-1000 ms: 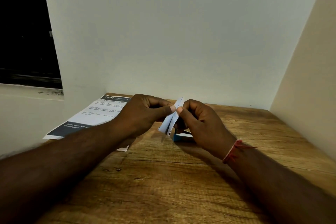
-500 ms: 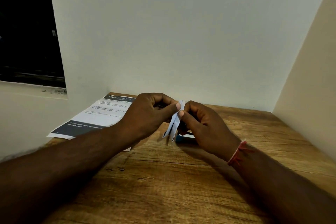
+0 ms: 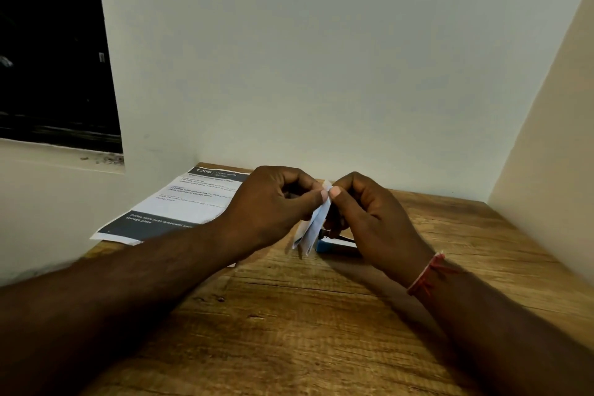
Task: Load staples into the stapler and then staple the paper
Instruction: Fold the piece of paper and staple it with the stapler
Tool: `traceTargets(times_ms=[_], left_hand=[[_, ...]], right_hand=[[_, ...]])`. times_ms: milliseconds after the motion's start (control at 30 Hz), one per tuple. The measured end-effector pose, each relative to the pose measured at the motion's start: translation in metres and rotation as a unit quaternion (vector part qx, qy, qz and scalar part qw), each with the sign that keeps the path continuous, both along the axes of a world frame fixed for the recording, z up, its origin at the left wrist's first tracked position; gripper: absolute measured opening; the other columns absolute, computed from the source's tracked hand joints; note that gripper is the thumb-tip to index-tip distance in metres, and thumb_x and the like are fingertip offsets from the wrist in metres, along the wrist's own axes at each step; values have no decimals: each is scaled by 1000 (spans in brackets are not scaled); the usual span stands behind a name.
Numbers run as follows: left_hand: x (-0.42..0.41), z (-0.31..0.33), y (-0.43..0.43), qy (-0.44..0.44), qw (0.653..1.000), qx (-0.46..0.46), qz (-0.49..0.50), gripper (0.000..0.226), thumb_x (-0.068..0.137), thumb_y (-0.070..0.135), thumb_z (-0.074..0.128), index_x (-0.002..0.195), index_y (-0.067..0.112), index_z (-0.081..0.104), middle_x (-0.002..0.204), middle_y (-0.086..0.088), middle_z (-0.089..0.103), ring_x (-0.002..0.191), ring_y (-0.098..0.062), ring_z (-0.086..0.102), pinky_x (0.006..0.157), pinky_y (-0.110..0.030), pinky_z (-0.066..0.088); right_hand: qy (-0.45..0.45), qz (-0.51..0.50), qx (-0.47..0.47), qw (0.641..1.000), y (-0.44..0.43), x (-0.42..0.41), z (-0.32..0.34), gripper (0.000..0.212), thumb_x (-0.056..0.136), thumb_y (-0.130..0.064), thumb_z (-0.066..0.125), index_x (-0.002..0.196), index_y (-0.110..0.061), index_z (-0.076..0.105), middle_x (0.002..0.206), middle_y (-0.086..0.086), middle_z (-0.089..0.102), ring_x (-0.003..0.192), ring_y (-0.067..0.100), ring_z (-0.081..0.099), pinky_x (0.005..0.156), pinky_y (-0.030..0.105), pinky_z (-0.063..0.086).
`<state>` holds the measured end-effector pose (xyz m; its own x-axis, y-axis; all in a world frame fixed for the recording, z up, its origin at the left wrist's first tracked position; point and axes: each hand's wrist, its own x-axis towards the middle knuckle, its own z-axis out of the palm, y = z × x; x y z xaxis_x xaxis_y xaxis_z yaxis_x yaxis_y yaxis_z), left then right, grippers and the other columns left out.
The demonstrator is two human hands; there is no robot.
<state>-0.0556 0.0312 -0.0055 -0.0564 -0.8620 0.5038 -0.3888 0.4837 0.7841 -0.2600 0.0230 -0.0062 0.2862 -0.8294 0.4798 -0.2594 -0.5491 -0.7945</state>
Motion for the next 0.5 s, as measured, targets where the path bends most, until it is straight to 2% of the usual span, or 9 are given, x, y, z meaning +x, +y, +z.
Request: traceTargets(times_ms=[100, 200, 267, 367, 433, 500], left_hand=[[0, 1, 1, 27, 999, 12, -17, 16, 101, 34, 83, 94, 20, 89, 88, 0, 86, 87, -19, 83, 87, -40, 68], [1, 1, 1, 38, 998, 29, -30, 16, 101, 34, 82, 96, 21, 90, 90, 1, 87, 90, -19, 84, 93, -45, 70], [3, 1, 1, 35, 998, 31, -41, 17, 102, 35, 81, 97, 21, 89, 90, 0, 88, 91, -22, 85, 96, -52, 68], [4, 1, 1, 20, 999, 10, -29, 16, 103, 35, 81, 98, 22, 88, 91, 3, 87, 88, -20, 83, 90, -48, 68], [3, 1, 0, 6, 1000, -4, -14, 15, 102, 35, 81, 99, 23, 88, 90, 3, 86, 86, -24, 81, 85, -49, 68], [3, 0, -1, -5, 1000, -7, -4, 15, 101, 37, 81, 100, 24, 87, 90, 4, 86, 87, -24, 82, 87, -53, 67]], right_hand=[[6, 7, -10, 1000, 0, -1, 0, 25, 116, -20, 55, 102, -3, 67, 81, 14, 75, 72, 27, 73, 64, 19, 57], [-3, 16, -6, 1000, 0, -1, 0, 25, 116, -18, 54, 103, 0, 67, 80, 15, 74, 68, 12, 70, 64, 18, 56], [-22, 27, 6, 999, 0, 1, 0, 27, 116, -19, 54, 104, 1, 67, 81, 16, 74, 69, 14, 70, 65, 21, 57], [-53, 38, 26, 998, 1, 1, -1, 28, 113, -24, 59, 105, 1, 69, 82, 11, 77, 71, 23, 72, 68, 28, 61], [-47, 33, 29, 998, 1, 2, -2, 26, 111, -27, 63, 106, -2, 69, 85, 12, 79, 74, 33, 75, 70, 34, 66], [-30, 27, 24, 999, 1, 2, -3, 24, 110, -28, 65, 106, -5, 70, 88, 14, 80, 76, 31, 77, 72, 36, 67]])
